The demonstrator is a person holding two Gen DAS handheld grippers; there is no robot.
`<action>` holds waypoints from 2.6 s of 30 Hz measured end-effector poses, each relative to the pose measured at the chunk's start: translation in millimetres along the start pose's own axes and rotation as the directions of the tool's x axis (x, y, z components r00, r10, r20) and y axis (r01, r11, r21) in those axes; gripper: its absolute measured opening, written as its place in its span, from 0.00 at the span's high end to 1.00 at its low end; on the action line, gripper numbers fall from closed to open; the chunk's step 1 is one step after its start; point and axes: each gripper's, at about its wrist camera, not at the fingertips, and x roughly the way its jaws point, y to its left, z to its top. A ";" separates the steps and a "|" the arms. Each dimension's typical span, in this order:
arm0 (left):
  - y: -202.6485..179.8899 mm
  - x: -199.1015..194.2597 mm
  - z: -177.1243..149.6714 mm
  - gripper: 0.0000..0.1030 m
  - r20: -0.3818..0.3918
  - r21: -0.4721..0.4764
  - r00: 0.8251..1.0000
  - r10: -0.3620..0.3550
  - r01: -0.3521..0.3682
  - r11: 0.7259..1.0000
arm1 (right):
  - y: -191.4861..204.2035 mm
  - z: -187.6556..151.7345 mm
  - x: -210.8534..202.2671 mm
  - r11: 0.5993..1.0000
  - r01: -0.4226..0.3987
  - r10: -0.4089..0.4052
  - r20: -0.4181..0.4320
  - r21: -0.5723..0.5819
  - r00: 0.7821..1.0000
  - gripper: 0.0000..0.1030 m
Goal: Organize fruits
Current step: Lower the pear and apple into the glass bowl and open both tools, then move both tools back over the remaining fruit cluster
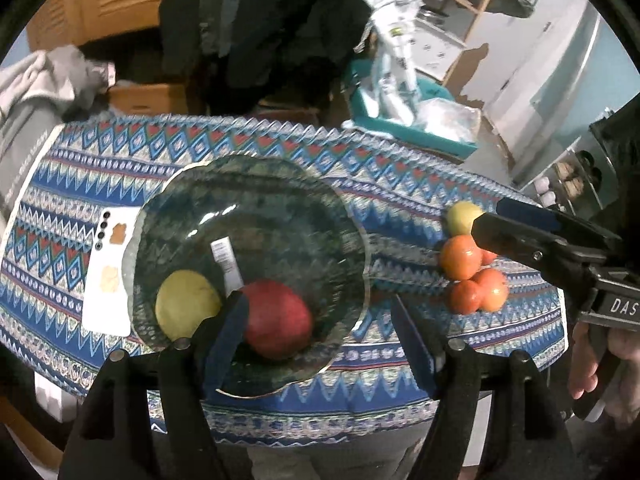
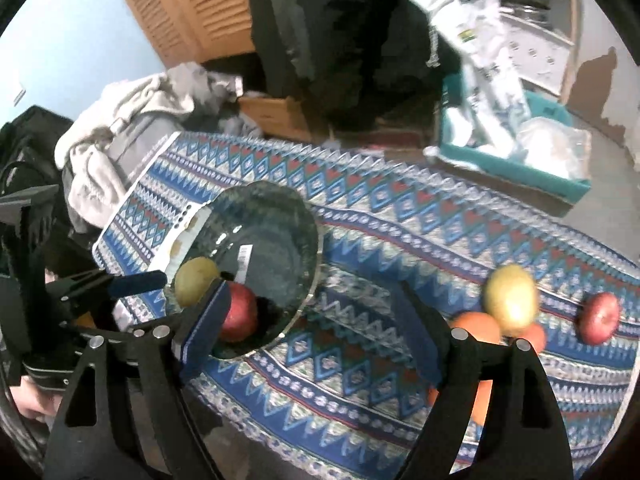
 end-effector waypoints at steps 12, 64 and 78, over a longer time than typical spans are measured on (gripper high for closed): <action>-58.2 -18.6 5.9 0.22 0.044 0.100 0.999 -0.017 0.013 0.995 | -46.8 -19.3 -66.7 0.994 0.033 -0.042 0.090 0.105 0.995 0.15; -204.2 104.2 40.0 0.17 -0.166 0.291 0.986 0.026 0.024 0.957 | -227.1 -95.5 -122.7 0.893 0.295 -0.297 -0.048 0.339 0.954 0.15; -197.4 166.3 42.1 0.17 -0.260 0.244 0.965 0.026 0.039 0.969 | -270.8 -112.0 -71.4 0.863 0.331 -0.288 -0.167 0.381 0.943 0.15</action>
